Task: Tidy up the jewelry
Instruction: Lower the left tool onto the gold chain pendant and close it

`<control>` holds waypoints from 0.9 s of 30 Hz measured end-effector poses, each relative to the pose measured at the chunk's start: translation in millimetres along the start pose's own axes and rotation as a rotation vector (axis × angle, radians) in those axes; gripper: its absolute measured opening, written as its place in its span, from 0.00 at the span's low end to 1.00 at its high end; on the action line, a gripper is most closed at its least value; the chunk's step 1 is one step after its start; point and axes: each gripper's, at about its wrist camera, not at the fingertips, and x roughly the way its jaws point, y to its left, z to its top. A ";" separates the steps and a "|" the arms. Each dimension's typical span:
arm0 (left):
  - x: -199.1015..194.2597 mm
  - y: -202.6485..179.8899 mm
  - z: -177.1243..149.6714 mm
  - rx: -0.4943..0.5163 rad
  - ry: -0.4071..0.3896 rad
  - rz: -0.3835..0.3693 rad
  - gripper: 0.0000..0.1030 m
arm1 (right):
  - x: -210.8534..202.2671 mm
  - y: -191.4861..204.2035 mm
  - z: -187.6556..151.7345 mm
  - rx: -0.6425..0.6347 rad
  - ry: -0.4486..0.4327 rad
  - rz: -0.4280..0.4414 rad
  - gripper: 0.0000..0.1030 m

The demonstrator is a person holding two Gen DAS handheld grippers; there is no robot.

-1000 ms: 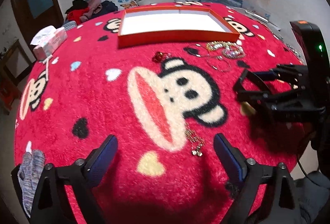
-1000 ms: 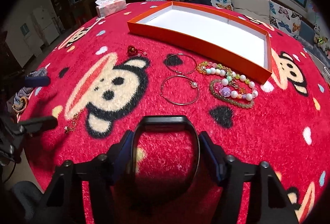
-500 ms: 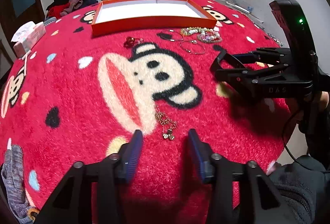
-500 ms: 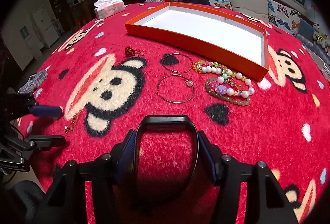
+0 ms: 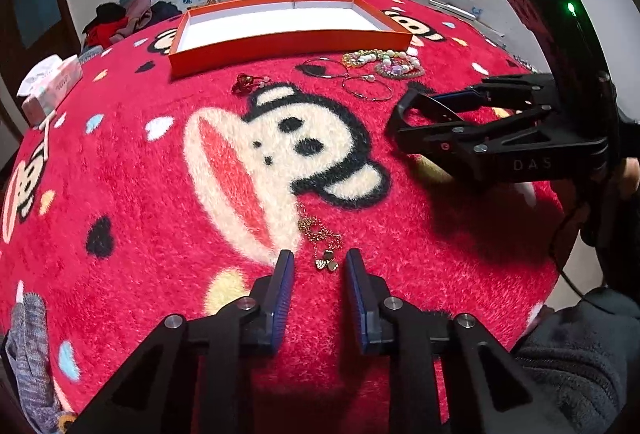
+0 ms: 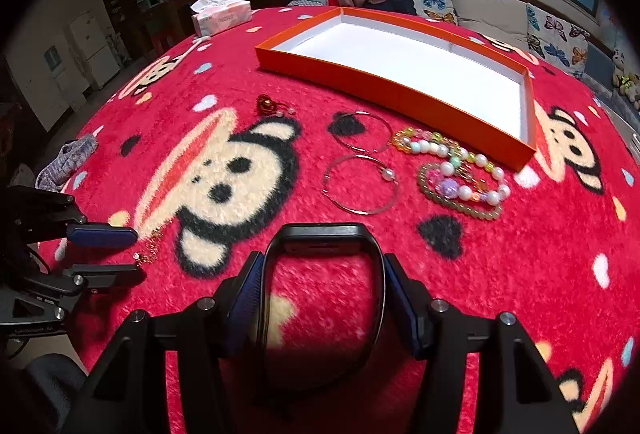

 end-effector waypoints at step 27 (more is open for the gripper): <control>-23.4 14.7 8.5 -0.056 -0.079 -0.035 0.11 | 9.9 18.8 6.2 -0.039 -0.011 0.032 0.63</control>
